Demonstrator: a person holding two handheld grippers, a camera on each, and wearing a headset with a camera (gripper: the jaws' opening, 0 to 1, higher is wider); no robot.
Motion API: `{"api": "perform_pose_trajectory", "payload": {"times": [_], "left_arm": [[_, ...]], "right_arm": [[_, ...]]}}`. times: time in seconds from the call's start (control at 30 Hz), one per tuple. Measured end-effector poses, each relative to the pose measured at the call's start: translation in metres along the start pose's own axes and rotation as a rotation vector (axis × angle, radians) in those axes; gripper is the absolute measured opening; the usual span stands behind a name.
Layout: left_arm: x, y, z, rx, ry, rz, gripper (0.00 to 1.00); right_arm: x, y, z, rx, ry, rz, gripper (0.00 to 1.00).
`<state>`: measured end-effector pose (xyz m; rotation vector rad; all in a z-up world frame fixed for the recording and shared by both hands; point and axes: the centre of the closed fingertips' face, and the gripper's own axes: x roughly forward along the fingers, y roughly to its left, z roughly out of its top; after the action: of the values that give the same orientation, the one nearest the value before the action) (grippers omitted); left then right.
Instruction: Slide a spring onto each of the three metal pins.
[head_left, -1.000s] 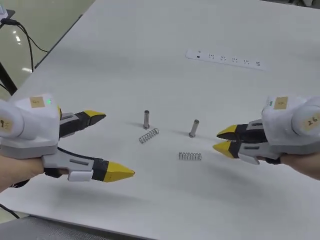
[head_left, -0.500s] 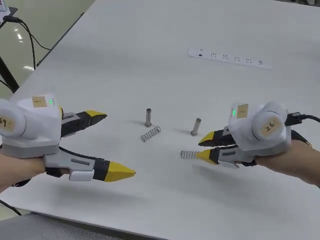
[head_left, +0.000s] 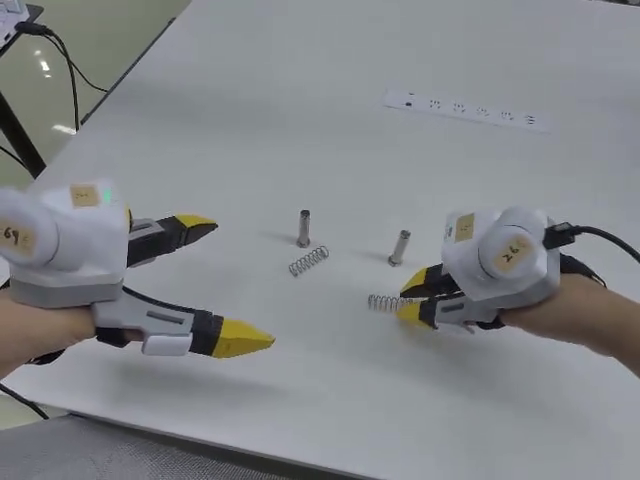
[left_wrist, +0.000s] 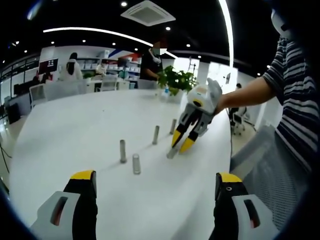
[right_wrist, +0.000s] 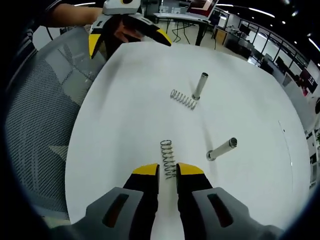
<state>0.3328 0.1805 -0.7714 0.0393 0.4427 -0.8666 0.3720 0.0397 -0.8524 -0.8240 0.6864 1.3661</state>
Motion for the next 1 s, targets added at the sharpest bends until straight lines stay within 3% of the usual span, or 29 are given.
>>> {"api": "perform_pose_trajectory", "payload": {"times": [0.63,0.8,1.0], "left_arm": [[0.001,0.005,0.003,0.027,0.014,-0.017,0.95],[0.004,0.002,0.003,0.023,0.014,-0.027,0.94],[0.01,-0.009,0.006,0.03,0.014,-0.057,0.91]], "right_arm": [[0.006,-0.001,-0.005,0.004,0.012,0.001,0.08],[-0.002,0.002,-0.001,0.002,0.0,0.001,0.08],[-0.019,0.004,0.007,-0.011,-0.013,0.007,0.08]]}}
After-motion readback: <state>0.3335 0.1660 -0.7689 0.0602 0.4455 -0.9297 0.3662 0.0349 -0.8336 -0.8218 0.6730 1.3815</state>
